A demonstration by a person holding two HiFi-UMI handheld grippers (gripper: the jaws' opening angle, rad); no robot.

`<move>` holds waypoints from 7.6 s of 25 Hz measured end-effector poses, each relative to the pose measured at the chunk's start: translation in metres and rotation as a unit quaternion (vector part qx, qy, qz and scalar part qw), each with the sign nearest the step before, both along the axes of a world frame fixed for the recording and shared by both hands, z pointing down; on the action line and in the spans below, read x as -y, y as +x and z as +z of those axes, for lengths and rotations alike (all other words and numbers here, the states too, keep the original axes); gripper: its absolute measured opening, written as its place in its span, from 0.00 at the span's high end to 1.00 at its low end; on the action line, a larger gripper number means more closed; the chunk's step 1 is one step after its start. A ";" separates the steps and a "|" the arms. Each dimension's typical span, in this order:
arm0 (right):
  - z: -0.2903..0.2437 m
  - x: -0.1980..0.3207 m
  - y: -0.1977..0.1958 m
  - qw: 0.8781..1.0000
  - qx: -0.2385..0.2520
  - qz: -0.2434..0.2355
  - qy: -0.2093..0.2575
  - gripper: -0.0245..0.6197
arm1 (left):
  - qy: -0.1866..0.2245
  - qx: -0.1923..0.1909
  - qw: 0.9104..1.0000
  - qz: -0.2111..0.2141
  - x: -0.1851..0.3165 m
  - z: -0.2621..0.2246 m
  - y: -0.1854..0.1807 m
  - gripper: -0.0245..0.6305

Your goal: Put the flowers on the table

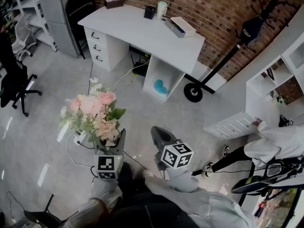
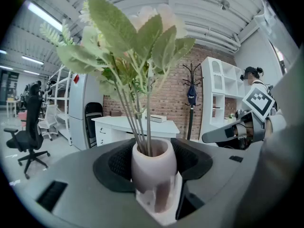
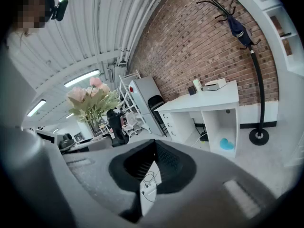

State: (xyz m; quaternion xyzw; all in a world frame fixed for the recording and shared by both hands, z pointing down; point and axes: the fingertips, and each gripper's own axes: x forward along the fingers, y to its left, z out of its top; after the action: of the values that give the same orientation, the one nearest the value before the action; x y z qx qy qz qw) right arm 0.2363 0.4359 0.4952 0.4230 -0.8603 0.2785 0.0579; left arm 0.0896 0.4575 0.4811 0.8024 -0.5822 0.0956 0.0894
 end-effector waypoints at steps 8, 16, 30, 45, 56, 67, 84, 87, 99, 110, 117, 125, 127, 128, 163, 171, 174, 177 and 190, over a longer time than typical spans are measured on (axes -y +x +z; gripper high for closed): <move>-0.002 -0.077 0.041 0.999 0.003 -0.034 0.026 0.96 | -0.002 -0.014 1.000 -0.013 -0.064 0.004 0.066 0.61; -0.004 -0.108 0.070 0.998 0.026 -0.035 0.036 0.96 | 0.017 -0.012 1.000 -0.005 -0.092 -0.001 0.110 0.61; 0.007 -0.123 0.081 0.999 0.019 -0.049 0.015 0.96 | 0.021 -0.013 1.000 -0.007 -0.102 -0.001 0.132 0.61; -0.009 -0.004 0.043 0.998 0.025 -0.052 0.013 0.96 | 0.018 -0.002 1.000 -0.016 0.019 -0.014 0.091 0.61; -0.019 0.109 -0.016 0.998 0.030 -0.048 0.014 0.96 | 0.021 -0.011 1.000 -0.005 0.118 -0.023 0.044 0.61; -0.024 0.196 -0.074 0.998 0.032 -0.051 0.019 0.96 | 0.019 -0.010 1.000 -0.002 0.206 -0.024 -0.014 0.61; -0.023 0.279 -0.143 0.997 0.045 -0.052 0.024 0.96 | 0.003 0.001 1.000 0.011 0.288 -0.010 -0.078 0.61; -0.023 0.283 -0.151 0.997 0.045 -0.056 0.021 0.96 | -0.004 0.009 1.000 0.015 0.296 -0.012 -0.086 0.61; -0.010 0.328 -0.159 0.998 0.037 -0.058 0.013 0.96 | -0.025 0.003 1.000 -0.016 0.324 0.004 -0.112 0.61; -0.011 0.422 -0.190 0.995 0.042 -0.089 0.011 0.96 | -0.019 -0.003 0.999 -0.034 0.417 0.003 -0.135 0.61; -0.022 0.490 -0.213 0.992 0.057 -0.110 0.007 0.96 | -0.022 0.012 0.999 -0.033 0.479 -0.006 -0.144 0.61; -0.024 0.556 -0.235 0.991 0.063 -0.116 -0.002 0.96 | -0.026 0.013 0.999 -0.028 0.541 -0.012 -0.159 0.61; -0.020 0.571 -0.236 0.992 0.061 -0.113 -0.007 0.96 | -0.029 0.013 0.999 -0.026 0.555 -0.009 -0.160 0.61; -0.018 0.579 -0.237 0.992 0.060 -0.111 -0.009 0.96 | -0.030 0.013 0.999 -0.026 0.563 -0.007 -0.162 0.61; 0.008 0.759 -0.259 0.993 0.069 -0.096 -0.020 0.96 | -0.042 -0.010 0.999 -0.015 0.756 0.012 -0.179 0.60; 0.013 0.816 -0.279 0.994 0.058 -0.088 -0.024 0.96 | -0.044 -0.019 0.999 -0.005 0.814 0.019 -0.199 0.61; 0.013 0.842 -0.294 0.994 0.054 -0.089 -0.027 0.96 | -0.043 -0.022 0.999 -0.005 0.841 0.017 -0.214 0.61; 0.014 0.867 -0.312 0.994 0.051 -0.090 -0.031 0.96 | -0.042 -0.025 0.999 -0.004 0.867 0.015 -0.232 0.61; 0.014 0.971 -0.357 0.997 0.039 -0.058 -0.041 0.96 | -0.043 -0.020 0.999 0.025 0.988 0.019 -0.285 0.61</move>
State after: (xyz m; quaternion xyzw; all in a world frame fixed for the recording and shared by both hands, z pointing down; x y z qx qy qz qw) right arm -0.1207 -0.5348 0.5096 0.3582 -0.8730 0.3261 0.0578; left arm -0.1952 -0.5303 0.5001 0.8141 -0.5551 0.1068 0.1335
